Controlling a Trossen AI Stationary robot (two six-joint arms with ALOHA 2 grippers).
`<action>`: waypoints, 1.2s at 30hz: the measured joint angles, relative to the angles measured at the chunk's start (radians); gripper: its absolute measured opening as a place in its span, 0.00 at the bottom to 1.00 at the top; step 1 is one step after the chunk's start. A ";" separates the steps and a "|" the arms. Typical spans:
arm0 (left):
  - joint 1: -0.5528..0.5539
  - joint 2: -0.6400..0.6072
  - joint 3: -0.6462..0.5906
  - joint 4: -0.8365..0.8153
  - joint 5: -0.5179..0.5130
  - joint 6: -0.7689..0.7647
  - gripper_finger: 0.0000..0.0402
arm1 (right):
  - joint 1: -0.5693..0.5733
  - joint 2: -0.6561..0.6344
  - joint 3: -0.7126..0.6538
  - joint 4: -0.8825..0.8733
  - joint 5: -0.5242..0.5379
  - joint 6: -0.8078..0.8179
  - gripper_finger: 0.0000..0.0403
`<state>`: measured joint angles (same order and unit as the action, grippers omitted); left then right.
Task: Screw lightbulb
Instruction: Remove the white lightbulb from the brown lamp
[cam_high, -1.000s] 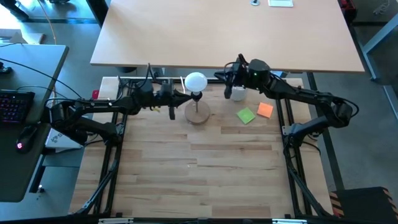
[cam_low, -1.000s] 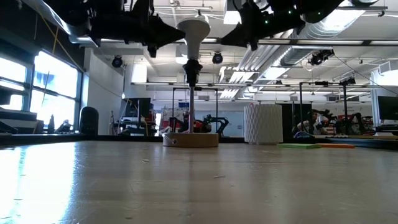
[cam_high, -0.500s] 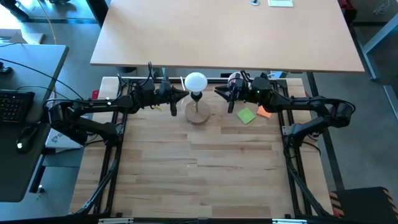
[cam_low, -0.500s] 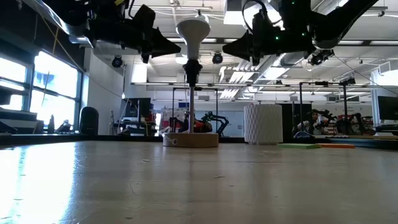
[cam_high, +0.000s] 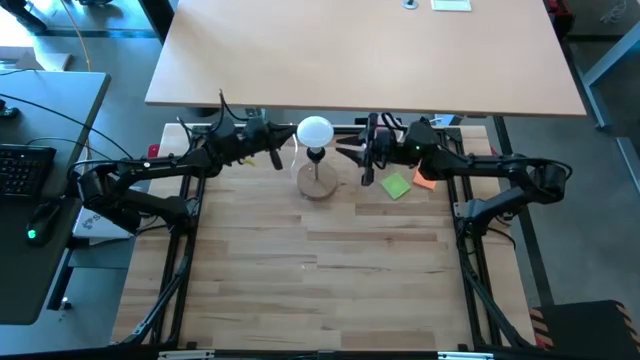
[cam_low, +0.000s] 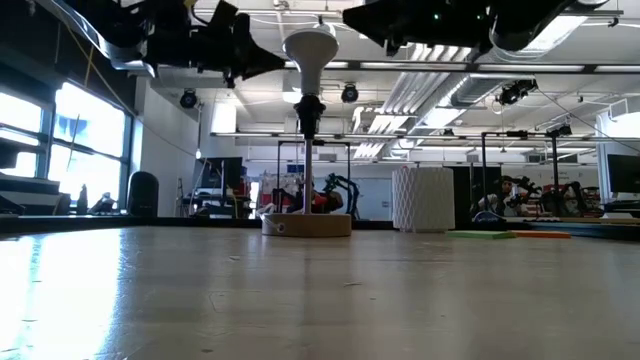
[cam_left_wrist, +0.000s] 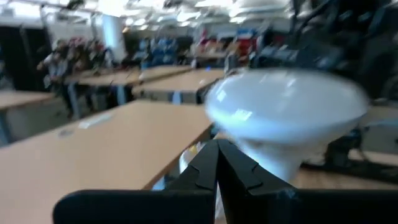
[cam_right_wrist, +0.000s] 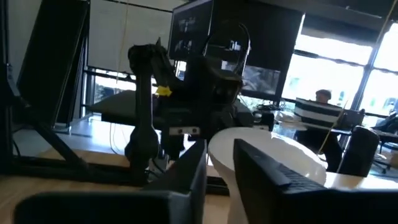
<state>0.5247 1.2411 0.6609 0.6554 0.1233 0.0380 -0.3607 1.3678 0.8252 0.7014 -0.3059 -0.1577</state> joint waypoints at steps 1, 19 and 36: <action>0.000 0.000 0.000 0.020 0.020 0.000 0.00 | -0.004 0.000 0.010 -0.015 0.001 0.000 0.19; -0.055 -0.001 0.000 0.060 0.070 -0.007 0.00 | -0.132 0.079 0.078 -0.067 0.029 0.072 0.02; -0.094 0.000 0.000 0.003 0.049 0.002 0.00 | -0.200 0.079 0.078 -0.109 0.014 0.114 0.02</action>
<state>0.4305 1.2415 0.6609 0.6583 0.1724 0.0397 -0.5605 1.4471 0.9031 0.5924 -0.2917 -0.0434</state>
